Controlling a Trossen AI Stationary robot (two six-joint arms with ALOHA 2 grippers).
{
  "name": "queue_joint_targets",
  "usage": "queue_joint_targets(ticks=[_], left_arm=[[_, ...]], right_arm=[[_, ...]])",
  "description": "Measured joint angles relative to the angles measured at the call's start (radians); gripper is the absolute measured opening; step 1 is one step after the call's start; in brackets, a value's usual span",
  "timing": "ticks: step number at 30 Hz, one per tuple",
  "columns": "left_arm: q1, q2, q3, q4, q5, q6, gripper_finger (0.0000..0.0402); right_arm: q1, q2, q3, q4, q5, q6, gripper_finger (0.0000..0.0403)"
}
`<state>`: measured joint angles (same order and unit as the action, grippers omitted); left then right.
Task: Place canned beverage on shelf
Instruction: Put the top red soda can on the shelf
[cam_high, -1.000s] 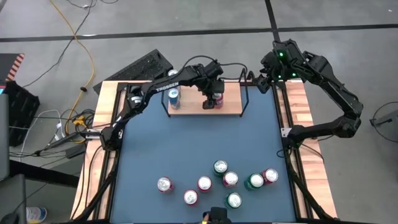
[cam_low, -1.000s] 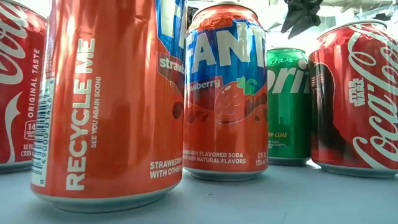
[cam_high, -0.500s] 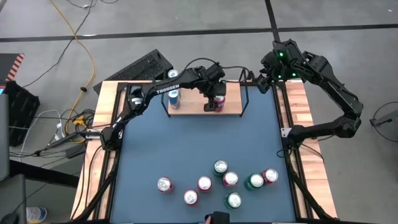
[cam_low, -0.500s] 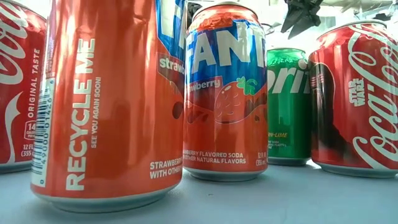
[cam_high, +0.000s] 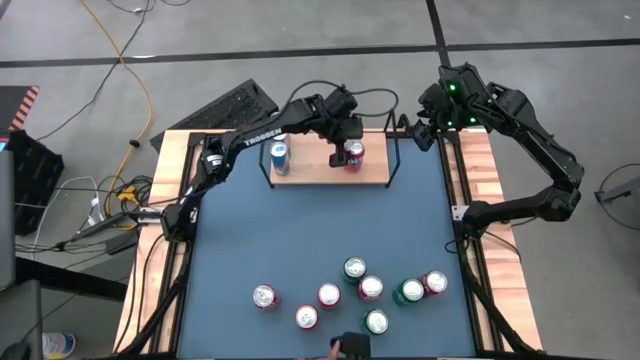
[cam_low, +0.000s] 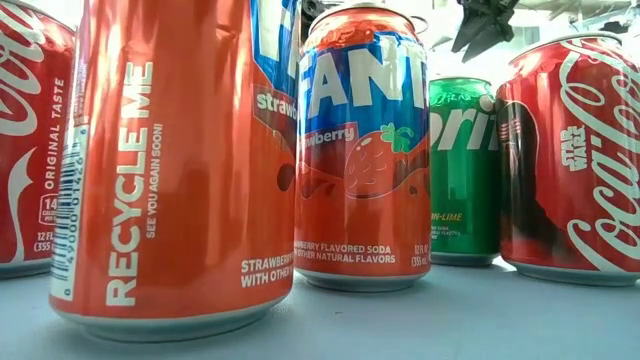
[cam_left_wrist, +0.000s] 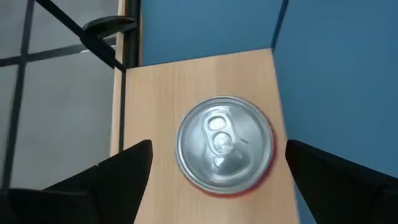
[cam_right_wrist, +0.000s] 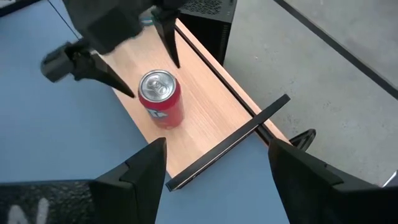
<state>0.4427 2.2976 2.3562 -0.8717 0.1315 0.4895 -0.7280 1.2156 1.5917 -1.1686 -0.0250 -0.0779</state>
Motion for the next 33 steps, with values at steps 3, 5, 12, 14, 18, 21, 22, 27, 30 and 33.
queue_joint_targets(ticks=[3, 5, 12, 14, 18, 21, 22, 27, 30, 33], left_arm=[[-0.005, -0.004, 0.001, -0.002, -0.002, -0.008, 0.0353], [-0.009, -0.008, -0.001, -0.012, -0.026, -0.013, 0.0353], [-0.010, -0.140, 0.000, -0.033, -0.111, -0.038, 0.0353], [-0.011, -0.188, 0.000, -0.046, -0.168, -0.058, 0.0353], [-0.013, -0.317, -0.002, -0.079, -0.230, -0.089, 0.0353], [-0.013, -0.413, 0.000, -0.108, -0.243, -0.115, 0.0353], [-0.013, -0.440, 0.000, -0.117, -0.248, -0.125, 0.0353], [-0.013, -0.559, -0.001, -0.162, -0.252, -0.220, 0.0353], [-0.014, -0.622, -0.001, -0.183, -0.251, -0.284, 0.0353], [-0.021, -0.670, -0.001, -0.197, -0.249, -0.318, 0.0353]], right_arm=[[0.000, 0.000, 0.000, 0.005, 0.000, -0.002, 0.0266], [0.000, 0.000, 0.000, 0.009, 0.000, -0.003, 0.0266], [0.020, 0.015, 0.000, 0.138, -0.012, -0.031, 0.0266], [0.027, 0.036, 0.000, 0.188, -0.011, -0.023, 0.0266], [0.065, 0.117, 0.001, 0.260, -0.007, -0.060, 0.0266], [0.097, 0.198, 0.001, 0.278, -0.040, -0.132, 0.0266], [0.106, 0.224, 0.000, 0.283, -0.058, -0.147, 0.0266], [0.140, 0.340, 0.000, 0.294, -0.083, -0.214, 0.0266], [0.150, 0.395, 0.000, 0.297, -0.082, -0.245, 0.0266], [0.159, 0.429, 0.000, 0.309, -0.082, -0.264, 0.0274]])
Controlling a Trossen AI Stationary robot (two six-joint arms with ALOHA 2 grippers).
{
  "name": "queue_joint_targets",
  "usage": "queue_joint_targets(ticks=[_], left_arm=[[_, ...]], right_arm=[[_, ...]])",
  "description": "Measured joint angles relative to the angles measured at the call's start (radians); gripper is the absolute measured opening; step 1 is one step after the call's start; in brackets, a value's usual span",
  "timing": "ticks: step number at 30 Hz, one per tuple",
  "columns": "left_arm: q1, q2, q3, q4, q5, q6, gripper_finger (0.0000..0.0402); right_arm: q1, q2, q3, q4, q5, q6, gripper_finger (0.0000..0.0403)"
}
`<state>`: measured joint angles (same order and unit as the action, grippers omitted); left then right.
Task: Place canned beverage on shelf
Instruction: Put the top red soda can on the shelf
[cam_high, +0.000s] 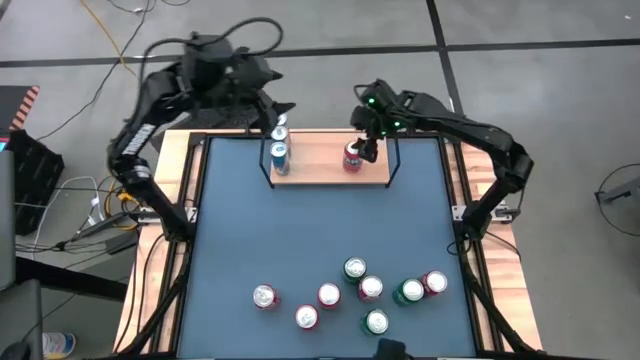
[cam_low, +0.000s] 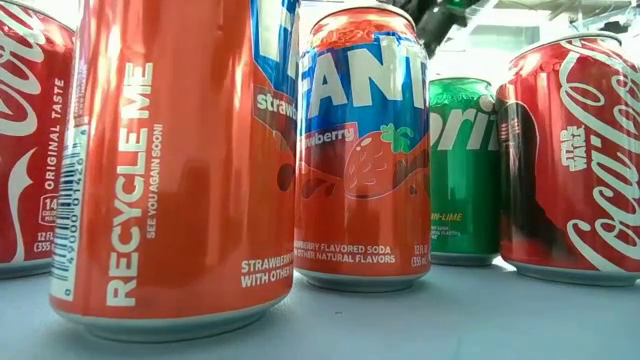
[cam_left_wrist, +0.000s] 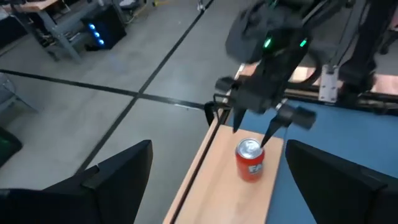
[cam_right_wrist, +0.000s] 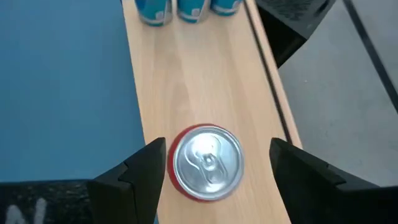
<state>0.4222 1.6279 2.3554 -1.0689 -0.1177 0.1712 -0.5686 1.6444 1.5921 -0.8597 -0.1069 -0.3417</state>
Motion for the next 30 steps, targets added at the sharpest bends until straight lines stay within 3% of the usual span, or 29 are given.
queue_joint_targets(ticks=[12, 30], left_arm=[[-0.008, -0.081, 0.000, -0.078, -0.003, -0.023, 0.0353], [-0.008, -0.072, -0.016, -0.124, -0.007, 0.007, 0.0353]], right_arm=[[0.042, 0.051, 0.000, -0.008, 0.079, -0.053, 0.0367], [0.029, 0.129, 0.000, -0.031, 0.107, -0.024, 0.0351]])
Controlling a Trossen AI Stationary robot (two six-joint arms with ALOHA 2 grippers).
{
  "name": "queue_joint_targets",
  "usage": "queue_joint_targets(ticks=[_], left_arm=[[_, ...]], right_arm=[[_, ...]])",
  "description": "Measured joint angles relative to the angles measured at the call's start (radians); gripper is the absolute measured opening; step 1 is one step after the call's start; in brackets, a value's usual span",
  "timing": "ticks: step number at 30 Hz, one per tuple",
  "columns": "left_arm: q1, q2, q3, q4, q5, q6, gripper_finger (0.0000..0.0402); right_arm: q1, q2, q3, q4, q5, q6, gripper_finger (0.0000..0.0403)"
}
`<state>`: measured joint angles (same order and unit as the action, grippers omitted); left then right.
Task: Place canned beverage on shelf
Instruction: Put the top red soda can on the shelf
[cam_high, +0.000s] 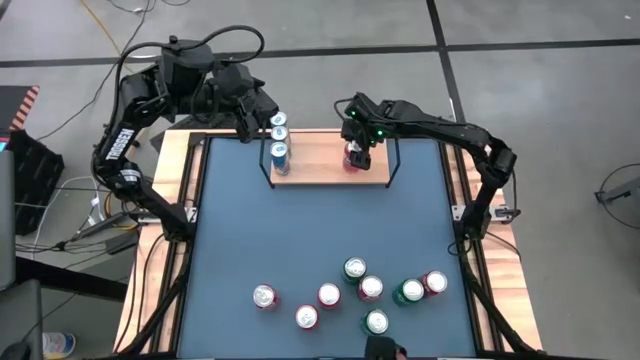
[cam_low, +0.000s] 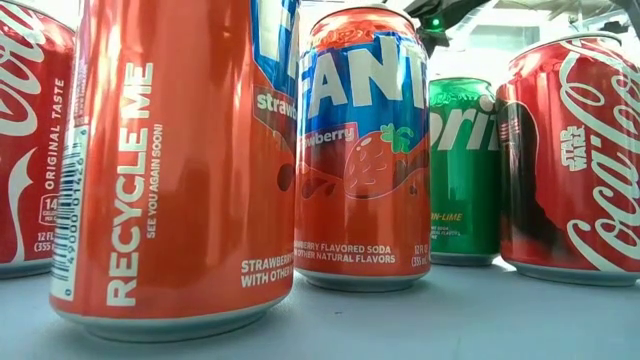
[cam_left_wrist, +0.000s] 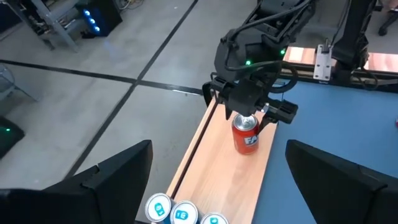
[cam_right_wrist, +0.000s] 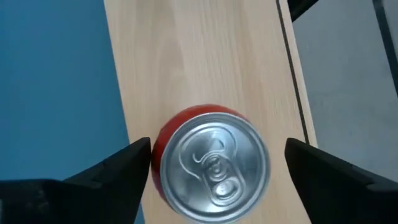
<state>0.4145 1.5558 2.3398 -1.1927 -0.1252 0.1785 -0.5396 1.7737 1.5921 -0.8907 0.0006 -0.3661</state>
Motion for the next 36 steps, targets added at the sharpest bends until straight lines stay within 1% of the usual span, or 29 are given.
queue_joint_targets(ticks=[8, 13, 20, 28, 36], left_arm=[[0.000, 0.000, 0.000, 0.000, 0.000, 0.019, 0.0353], [0.000, 0.000, 0.000, 0.001, 0.000, 0.028, 0.0353], [0.000, 0.000, 0.000, -0.001, 0.000, 0.035, 0.0353], [0.000, 0.000, 0.000, -0.005, 0.001, 0.039, 0.0353], [0.000, 0.000, 0.000, -0.006, 0.000, 0.057, 0.0353]], right_arm=[[-0.015, 0.000, 0.000, -0.010, 0.000, 0.001, 0.0268], [-0.038, -0.001, 0.000, -0.010, -0.002, 0.001, 0.0235], [-0.114, -0.001, 0.000, -0.008, -0.004, -0.012, 0.0234], [-0.205, -0.001, 0.000, 0.012, -0.010, -0.117, 0.0234], [-0.275, -0.001, 0.000, 0.009, -0.060, -0.168, 0.0234]])
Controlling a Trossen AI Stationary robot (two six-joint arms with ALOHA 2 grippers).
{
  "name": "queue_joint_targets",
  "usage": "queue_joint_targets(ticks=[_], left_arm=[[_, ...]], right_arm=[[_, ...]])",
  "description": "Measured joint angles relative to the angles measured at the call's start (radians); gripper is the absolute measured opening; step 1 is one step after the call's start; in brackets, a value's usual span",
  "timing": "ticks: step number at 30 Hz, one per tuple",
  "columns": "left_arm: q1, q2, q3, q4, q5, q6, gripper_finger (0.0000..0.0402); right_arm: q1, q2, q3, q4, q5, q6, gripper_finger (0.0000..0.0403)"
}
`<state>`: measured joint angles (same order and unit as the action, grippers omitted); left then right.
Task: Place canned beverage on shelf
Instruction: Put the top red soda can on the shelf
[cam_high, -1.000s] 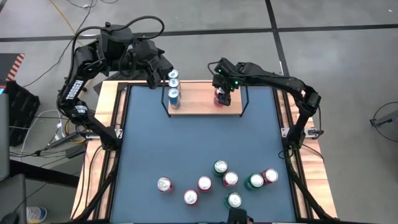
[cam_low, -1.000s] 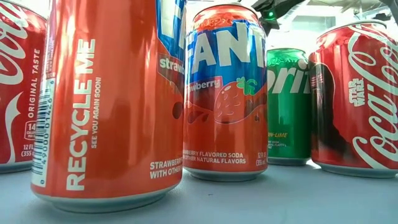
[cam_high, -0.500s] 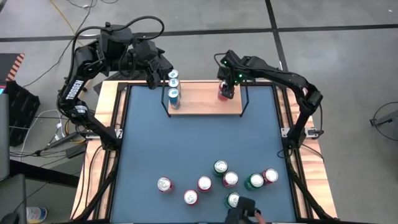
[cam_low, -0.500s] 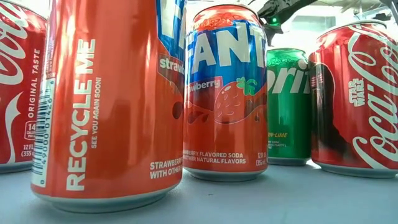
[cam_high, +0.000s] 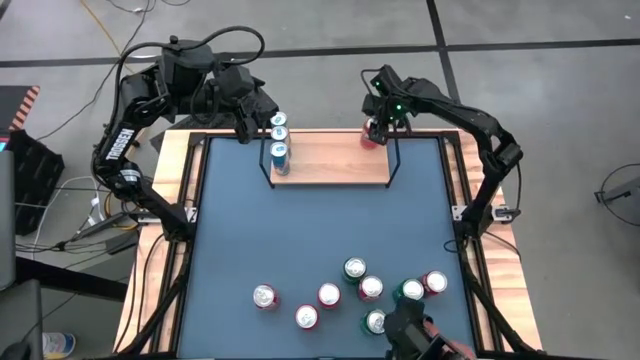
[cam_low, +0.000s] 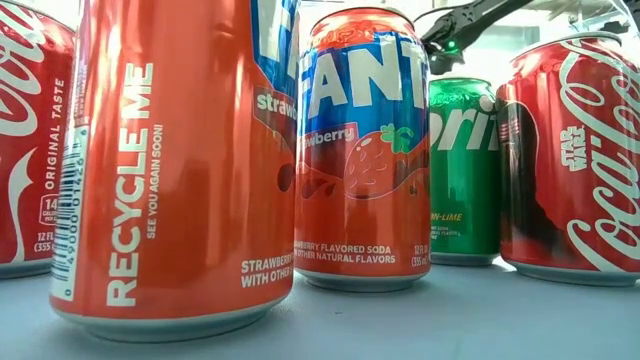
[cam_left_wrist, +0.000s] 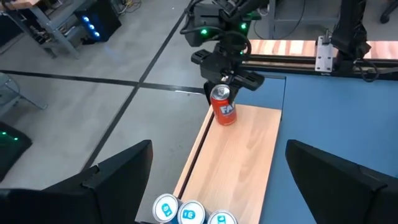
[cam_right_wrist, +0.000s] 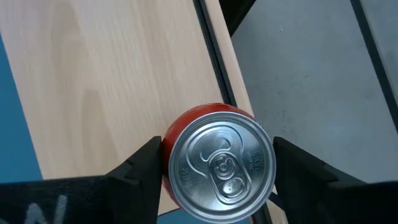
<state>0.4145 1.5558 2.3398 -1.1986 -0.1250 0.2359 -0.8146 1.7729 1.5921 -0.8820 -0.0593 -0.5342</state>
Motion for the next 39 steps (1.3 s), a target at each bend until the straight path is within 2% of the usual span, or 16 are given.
queue_joint_targets(ticks=[12, 39], left_arm=[[0.000, 0.000, 0.000, 0.000, -0.019, 0.000, 0.0353], [0.000, 0.000, 0.000, -0.004, -0.021, -0.004, 0.0353]], right_arm=[[-0.014, 0.000, 0.000, -0.003, -0.018, -0.103, 0.0240], [-0.032, 0.000, 0.000, -0.030, -0.019, -0.103, 0.0268]])
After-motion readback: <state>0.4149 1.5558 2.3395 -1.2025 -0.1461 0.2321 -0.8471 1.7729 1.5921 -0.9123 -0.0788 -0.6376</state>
